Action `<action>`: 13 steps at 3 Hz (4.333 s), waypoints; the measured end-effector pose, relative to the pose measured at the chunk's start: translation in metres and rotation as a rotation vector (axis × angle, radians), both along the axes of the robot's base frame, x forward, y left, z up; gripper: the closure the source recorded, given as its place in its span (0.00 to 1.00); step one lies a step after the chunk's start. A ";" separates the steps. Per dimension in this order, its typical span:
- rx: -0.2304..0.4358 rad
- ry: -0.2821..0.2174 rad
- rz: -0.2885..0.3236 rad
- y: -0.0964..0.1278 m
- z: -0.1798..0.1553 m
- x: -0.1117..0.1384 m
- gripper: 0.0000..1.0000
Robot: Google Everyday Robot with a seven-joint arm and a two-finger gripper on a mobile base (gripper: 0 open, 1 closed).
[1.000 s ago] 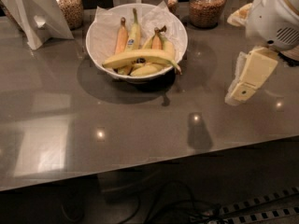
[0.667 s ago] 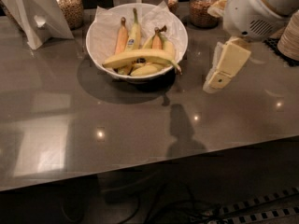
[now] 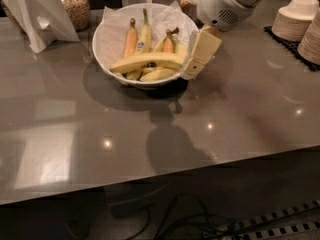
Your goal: Pick banana from white bowl
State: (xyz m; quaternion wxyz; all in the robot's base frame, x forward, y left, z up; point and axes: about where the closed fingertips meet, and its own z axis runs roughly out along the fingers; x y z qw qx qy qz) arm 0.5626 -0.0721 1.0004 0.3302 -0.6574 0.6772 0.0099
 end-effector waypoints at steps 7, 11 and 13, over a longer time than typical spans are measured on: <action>0.015 0.118 0.053 0.079 -0.073 0.088 0.40; -0.012 0.205 0.000 0.072 -0.106 0.102 0.52; -0.022 0.209 0.007 0.064 -0.102 0.094 0.94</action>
Offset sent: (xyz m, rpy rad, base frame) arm 0.0675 0.0759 -0.0231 0.0222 -0.0141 0.0888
